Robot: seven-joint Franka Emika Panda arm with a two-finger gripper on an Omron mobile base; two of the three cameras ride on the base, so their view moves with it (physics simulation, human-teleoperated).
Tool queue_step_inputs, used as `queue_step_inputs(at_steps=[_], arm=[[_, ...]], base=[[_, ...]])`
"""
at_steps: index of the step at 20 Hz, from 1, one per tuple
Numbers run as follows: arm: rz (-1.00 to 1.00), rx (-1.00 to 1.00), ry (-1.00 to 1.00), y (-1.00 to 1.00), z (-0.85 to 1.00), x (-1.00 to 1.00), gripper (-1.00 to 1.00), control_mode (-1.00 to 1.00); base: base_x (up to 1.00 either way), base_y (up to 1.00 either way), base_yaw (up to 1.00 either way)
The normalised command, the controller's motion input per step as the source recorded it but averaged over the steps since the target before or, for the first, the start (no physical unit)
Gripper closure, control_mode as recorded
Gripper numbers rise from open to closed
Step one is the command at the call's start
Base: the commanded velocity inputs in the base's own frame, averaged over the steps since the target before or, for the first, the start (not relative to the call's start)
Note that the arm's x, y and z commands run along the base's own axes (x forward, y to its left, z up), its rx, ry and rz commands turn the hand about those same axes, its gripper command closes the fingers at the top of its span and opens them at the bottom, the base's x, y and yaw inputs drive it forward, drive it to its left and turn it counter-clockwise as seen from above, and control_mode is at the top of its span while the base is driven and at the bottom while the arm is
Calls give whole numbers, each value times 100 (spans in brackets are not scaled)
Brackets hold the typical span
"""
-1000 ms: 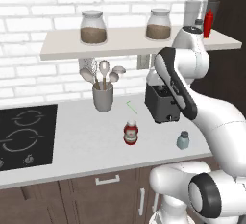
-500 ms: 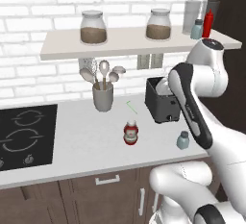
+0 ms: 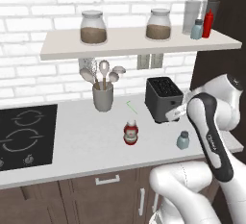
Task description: Put the shaker and condiment bottle from the counter next to their counterparts in the cabinet.
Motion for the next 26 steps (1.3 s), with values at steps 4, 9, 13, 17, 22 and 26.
queue_step_inputs(at_steps=[4,9,13,17,22,26], arm=[[55,4,-29,45,-96,0,-100,-100],[21,0,-2,11,-28,0,-100,-100],[0,5,-4,2,-16,33,-100,-100],[0,6,-15,19,-39,45,-100,-100],[0,1,-12,16,-50,43,-100,-100],[0,0,0,-16,-22,16,-100,-100]], base=[[0,0,0],[0,0,0],[0,0,0],[0,0,0],[0,0,0],[0,0,0]])
